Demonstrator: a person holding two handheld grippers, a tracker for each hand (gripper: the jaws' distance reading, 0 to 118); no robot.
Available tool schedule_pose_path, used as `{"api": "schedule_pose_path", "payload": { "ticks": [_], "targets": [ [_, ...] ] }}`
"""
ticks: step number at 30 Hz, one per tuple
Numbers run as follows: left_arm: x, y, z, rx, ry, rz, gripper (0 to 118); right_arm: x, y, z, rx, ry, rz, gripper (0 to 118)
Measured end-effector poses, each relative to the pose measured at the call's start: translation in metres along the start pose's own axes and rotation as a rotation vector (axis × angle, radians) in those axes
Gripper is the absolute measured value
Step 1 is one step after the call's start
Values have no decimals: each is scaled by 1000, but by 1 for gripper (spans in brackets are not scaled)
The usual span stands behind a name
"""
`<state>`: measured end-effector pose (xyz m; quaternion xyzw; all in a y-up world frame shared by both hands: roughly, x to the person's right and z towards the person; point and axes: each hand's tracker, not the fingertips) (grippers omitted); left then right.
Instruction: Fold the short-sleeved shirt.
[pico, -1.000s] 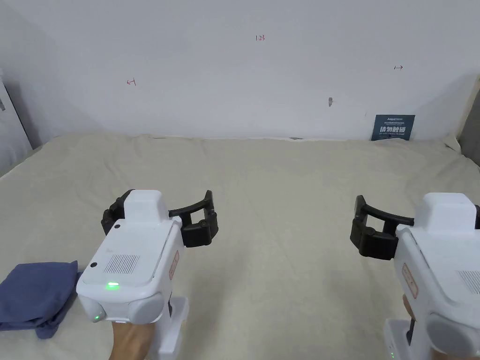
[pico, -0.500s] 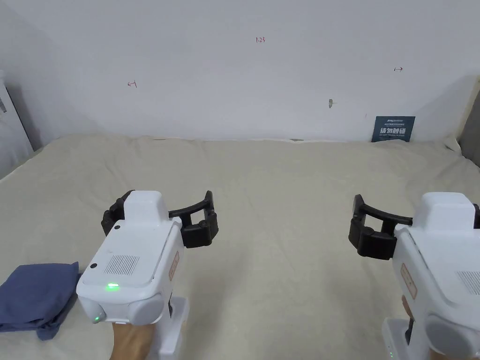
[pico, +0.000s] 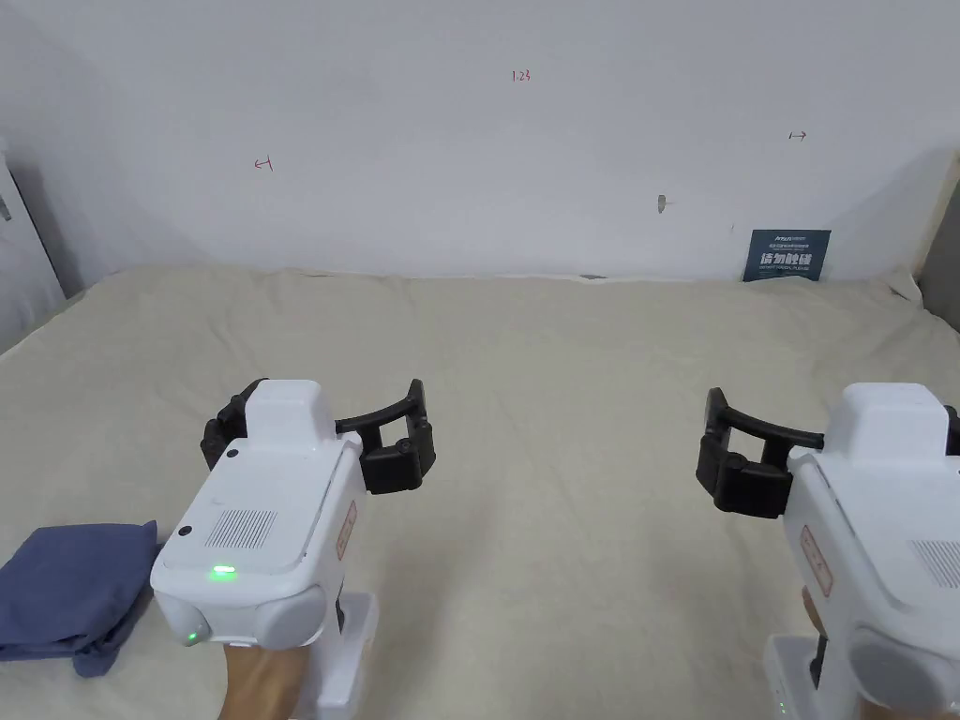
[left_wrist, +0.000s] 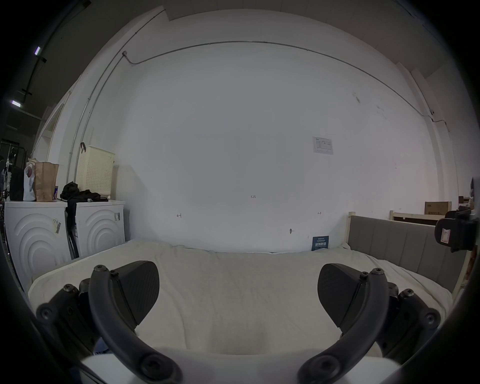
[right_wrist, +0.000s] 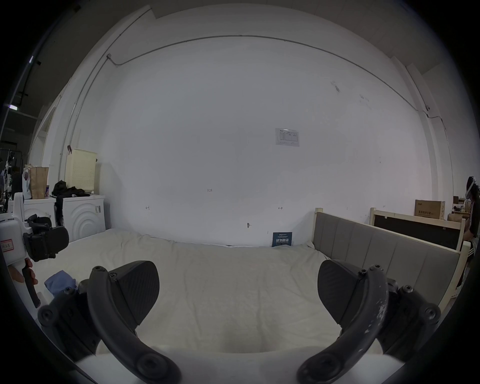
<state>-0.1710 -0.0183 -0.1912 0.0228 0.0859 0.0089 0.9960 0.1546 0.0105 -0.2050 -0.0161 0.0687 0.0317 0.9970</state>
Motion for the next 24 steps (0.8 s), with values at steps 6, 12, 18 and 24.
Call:
{"api": "schedule_pose_path", "payload": {
  "ticks": [6,12,18,24],
  "targets": [
    [-1,-1,0,0,-1,-3,118,0,-1,-1,2,4,-1,118],
    [-2,-2,-1,-4,1,3,118,2,-2,-3,1,7,1,118],
    [-2,-2,0,-5,2,-2,118,2,-4,-5,2,10,-2,118],
    [-2,-2,0,-8,6,-1,118,0,-3,-4,1,6,-1,118]
  ]
}}
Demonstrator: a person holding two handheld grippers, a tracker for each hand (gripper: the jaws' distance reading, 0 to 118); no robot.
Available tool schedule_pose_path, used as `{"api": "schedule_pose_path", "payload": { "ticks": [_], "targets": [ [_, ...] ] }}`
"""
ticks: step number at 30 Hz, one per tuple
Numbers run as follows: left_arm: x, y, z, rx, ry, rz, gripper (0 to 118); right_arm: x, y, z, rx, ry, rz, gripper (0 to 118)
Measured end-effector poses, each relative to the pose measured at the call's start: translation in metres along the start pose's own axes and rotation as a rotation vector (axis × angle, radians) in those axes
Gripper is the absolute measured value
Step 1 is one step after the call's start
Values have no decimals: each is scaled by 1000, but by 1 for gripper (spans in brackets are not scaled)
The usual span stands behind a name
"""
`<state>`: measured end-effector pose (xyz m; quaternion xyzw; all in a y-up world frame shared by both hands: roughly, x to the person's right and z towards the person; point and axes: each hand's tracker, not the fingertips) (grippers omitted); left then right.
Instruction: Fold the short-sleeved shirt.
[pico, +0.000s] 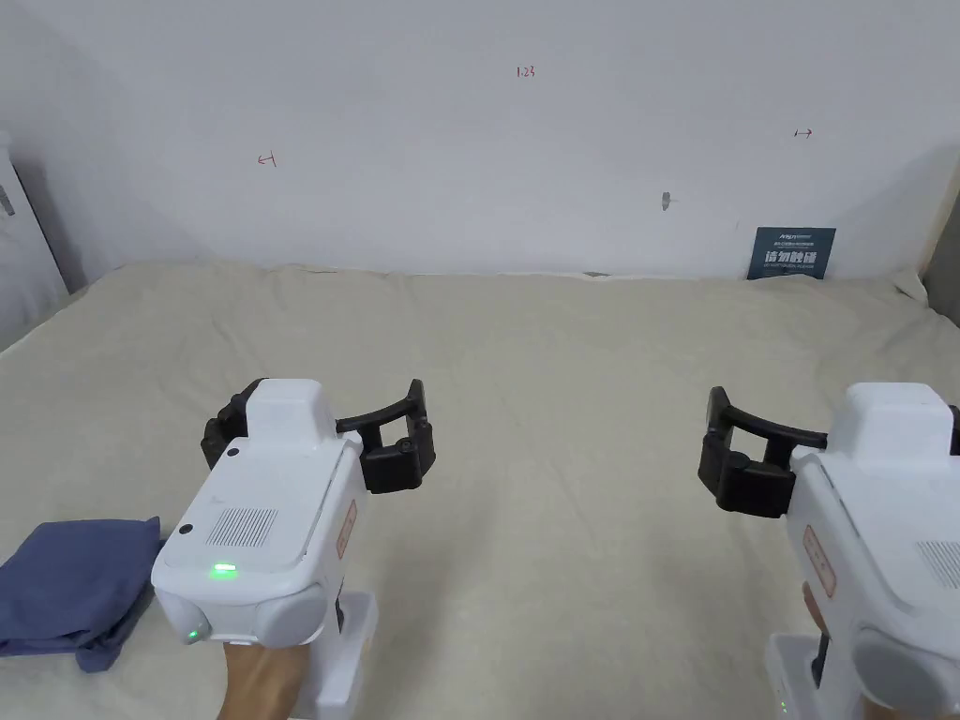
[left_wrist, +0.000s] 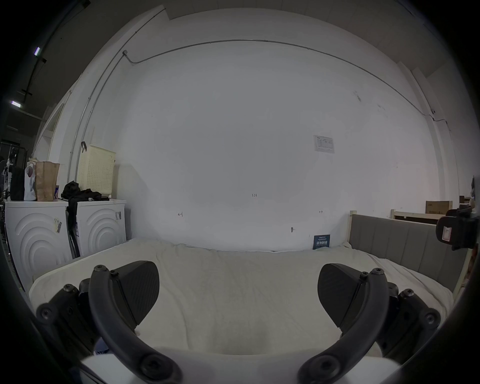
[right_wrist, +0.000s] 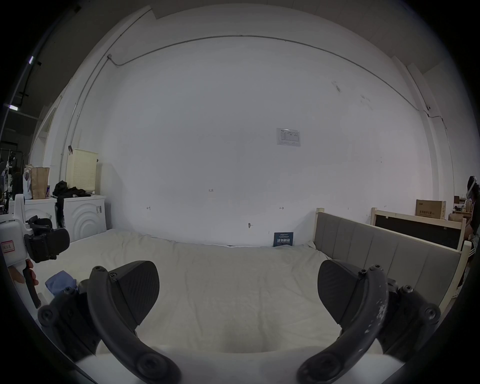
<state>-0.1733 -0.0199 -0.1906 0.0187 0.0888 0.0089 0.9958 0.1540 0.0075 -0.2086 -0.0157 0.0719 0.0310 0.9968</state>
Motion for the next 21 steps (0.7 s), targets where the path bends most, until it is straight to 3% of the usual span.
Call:
{"api": "schedule_pose_path", "payload": {
  "ticks": [5,9,12,15,21],
  "targets": [
    [-1,-1,1,-7,-3,-4,118,-2,2,-3,-60,-30,-8,118],
    [-3,0,2,-12,-8,8,118,-3,14,-5,-241,-87,-148,118],
    [-5,1,3,-11,-14,18,118,-7,28,-9,-427,-179,-180,118],
    [-6,3,4,-3,-17,21,118,1,32,-21,-557,-158,-186,118],
    [-5,7,3,9,-21,32,118,1,32,-24,-620,-154,-217,118]
  ]
}}
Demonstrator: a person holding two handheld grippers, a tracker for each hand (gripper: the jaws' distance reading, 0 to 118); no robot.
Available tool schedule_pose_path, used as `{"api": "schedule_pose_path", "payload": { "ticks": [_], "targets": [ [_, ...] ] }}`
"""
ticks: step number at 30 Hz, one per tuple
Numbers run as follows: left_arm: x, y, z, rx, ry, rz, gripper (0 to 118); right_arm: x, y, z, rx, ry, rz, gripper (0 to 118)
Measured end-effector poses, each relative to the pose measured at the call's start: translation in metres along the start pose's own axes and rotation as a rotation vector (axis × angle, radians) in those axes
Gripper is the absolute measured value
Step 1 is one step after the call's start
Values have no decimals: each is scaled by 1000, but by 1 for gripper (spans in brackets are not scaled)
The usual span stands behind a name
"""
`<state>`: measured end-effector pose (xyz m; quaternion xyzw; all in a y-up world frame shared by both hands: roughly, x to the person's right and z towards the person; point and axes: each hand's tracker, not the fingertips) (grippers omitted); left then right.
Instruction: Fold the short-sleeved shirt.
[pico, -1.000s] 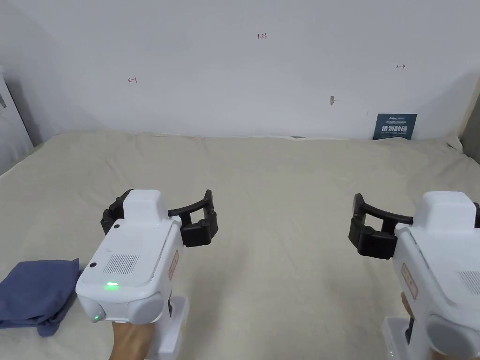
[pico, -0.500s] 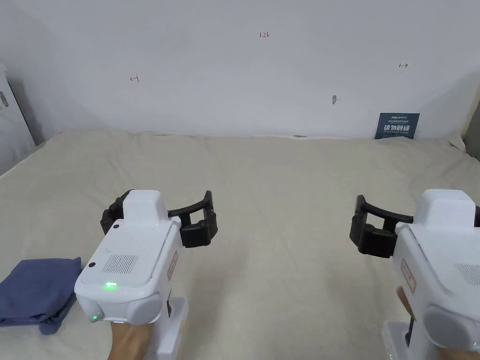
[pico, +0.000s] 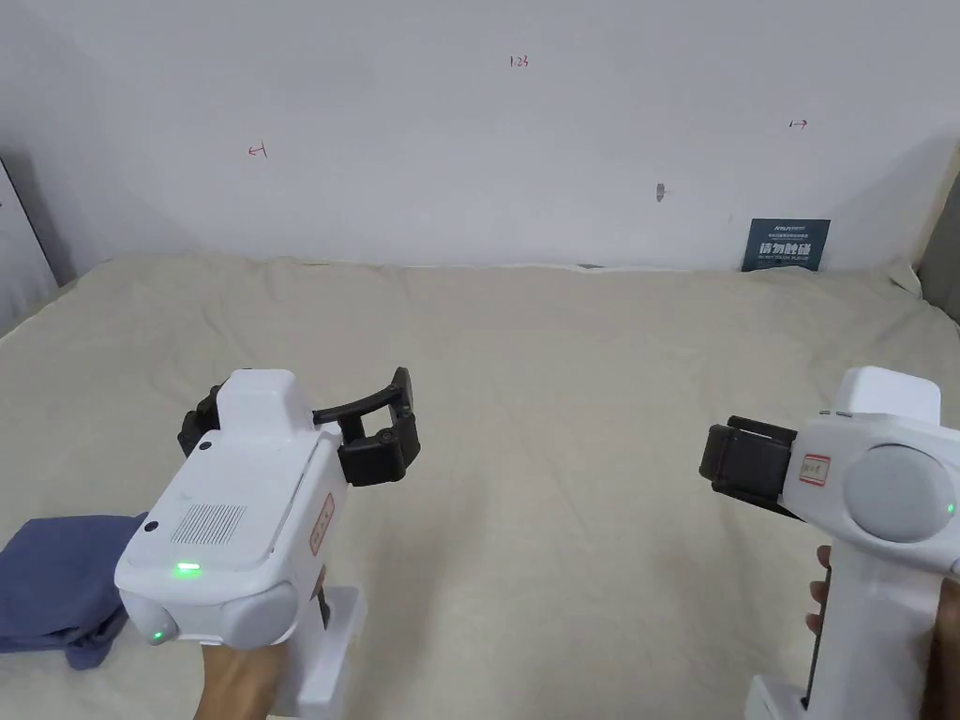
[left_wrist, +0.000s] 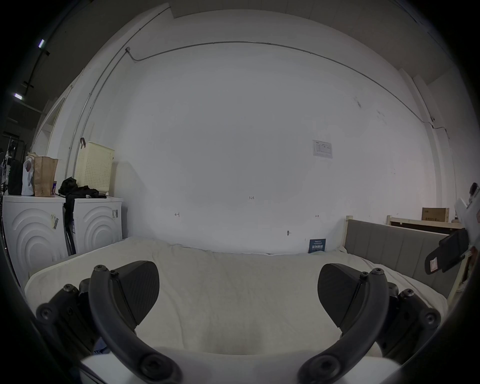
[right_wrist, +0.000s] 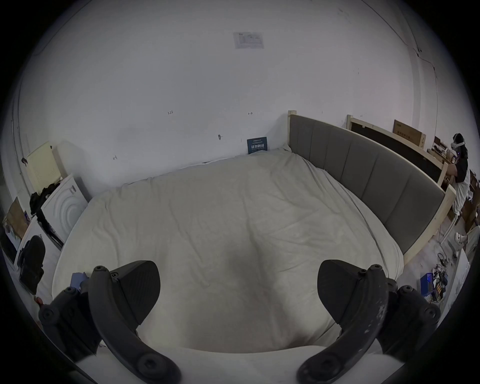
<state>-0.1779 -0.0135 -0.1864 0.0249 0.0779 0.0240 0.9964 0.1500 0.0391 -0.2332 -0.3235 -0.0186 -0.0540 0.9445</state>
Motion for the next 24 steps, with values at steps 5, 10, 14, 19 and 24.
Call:
{"api": "schedule_pose_path", "payload": {
  "ticks": [5,10,14,19,24],
  "targets": [
    [1,2,1,6,-1,-2,118,-4,-8,1,81,-3,31,118],
    [0,2,1,8,-1,-5,118,-3,-10,-8,130,-22,89,118],
    [0,1,2,7,1,-4,118,-3,-14,-6,160,5,102,118],
    [-2,0,2,7,2,-9,118,4,-10,-11,170,22,99,118],
    [-4,0,1,8,6,4,118,8,-10,-16,214,45,58,118]
  ]
}}
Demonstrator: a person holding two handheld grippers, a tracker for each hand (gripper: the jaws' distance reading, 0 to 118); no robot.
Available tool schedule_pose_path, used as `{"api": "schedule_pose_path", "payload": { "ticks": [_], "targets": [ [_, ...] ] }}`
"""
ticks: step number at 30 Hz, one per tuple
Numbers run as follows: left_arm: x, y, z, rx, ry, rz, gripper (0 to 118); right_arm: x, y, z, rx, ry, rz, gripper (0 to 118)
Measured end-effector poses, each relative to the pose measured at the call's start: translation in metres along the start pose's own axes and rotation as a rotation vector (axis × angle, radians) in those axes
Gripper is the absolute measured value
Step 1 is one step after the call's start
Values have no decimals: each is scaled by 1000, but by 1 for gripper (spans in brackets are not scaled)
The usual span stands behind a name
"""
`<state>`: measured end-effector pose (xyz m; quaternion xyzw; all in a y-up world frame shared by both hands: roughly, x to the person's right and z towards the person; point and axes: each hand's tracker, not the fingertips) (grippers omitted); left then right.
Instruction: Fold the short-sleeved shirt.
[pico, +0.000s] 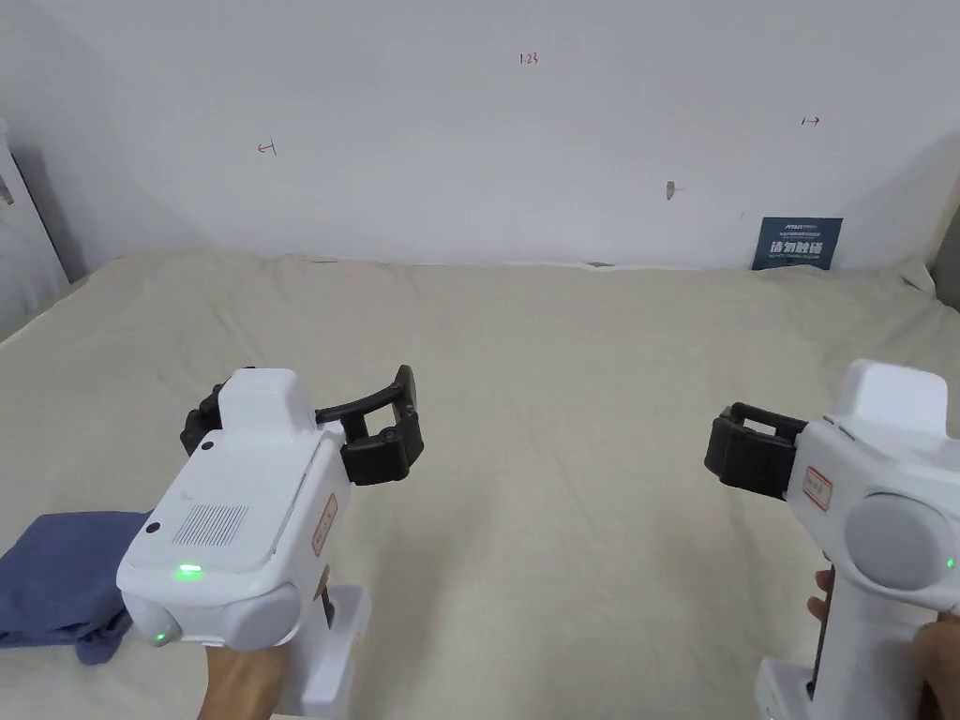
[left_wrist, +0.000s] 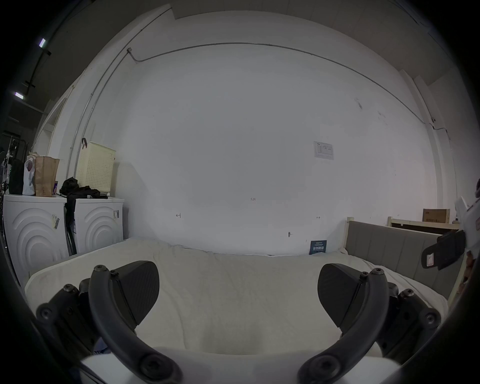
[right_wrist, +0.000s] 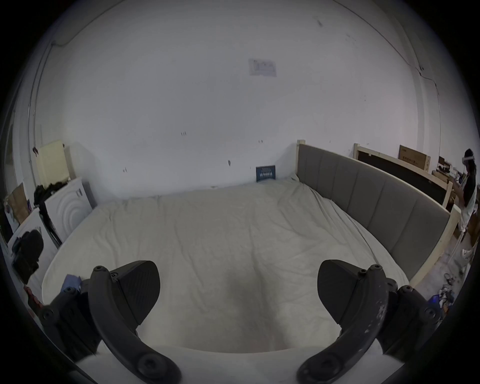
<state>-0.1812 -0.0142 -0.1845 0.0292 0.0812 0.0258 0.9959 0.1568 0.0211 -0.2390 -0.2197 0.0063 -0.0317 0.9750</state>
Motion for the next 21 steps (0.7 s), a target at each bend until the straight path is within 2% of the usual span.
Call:
{"api": "schedule_pose_path", "payload": {
  "ticks": [2,5,8,11,21],
  "targets": [
    [0,0,0,0,1,0,118,1,-3,2,69,27,10,118],
    [-1,0,0,2,2,-4,118,-7,-7,8,165,8,79,118],
    [-1,0,0,6,5,-3,118,-8,-13,10,280,62,134,118],
    [-1,0,0,10,8,-2,118,-8,-20,11,406,88,103,118],
    [1,-1,0,17,30,-22,118,-17,-24,14,441,52,153,118]
  ]
}}
